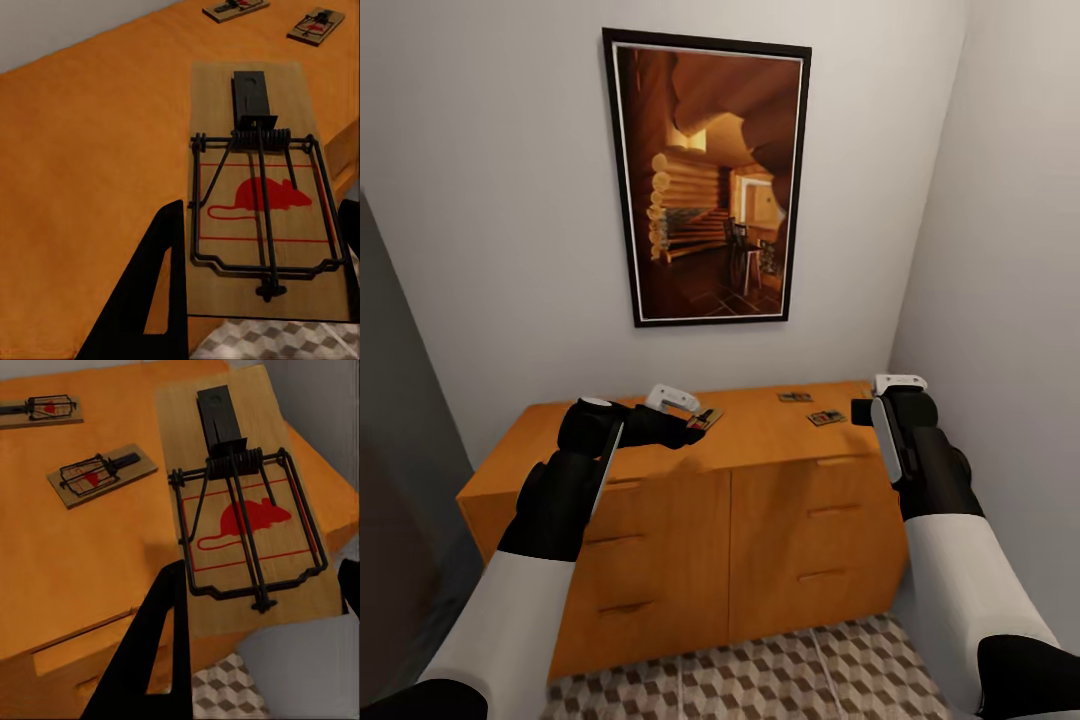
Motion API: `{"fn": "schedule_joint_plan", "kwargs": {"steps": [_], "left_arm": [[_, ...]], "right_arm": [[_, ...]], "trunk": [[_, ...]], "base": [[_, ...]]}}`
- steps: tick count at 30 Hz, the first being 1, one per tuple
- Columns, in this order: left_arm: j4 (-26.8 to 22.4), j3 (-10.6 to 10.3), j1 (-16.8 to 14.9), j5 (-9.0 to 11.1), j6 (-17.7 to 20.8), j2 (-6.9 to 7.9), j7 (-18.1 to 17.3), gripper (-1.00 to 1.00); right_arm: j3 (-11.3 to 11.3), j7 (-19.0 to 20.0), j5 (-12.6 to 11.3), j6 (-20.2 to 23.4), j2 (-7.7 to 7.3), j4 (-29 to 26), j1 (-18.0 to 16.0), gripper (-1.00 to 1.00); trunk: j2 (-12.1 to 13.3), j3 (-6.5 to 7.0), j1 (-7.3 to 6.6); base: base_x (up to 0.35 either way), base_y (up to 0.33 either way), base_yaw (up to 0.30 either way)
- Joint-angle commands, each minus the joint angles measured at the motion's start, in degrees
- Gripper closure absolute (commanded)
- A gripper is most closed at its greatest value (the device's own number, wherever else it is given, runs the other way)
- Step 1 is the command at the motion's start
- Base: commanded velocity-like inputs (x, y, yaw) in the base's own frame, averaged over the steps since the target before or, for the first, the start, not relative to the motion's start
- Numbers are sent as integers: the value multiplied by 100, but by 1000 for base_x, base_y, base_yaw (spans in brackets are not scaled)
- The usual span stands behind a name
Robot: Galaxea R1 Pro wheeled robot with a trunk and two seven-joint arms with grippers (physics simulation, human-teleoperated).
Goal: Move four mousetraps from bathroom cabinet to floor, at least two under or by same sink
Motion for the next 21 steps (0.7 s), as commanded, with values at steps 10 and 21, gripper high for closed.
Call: {"fn": "schedule_joint_plan", "kwargs": {"steps": [10, 21], "left_arm": [[-5, 2, -5, -56, 15, -3, -56, 100], [-3, 9, -5, -56, 17, -2, -56, 100]], "right_arm": [[2, 8, 24, 29, 1, 9, -3, 100], [3, 8, 46, 29, 6, 50, -3, 100]], "trunk": [[-4, -7, -4], [-4, -7, -4]], "base": [[-345, 0, 0], [-345, 0, 0]]}}
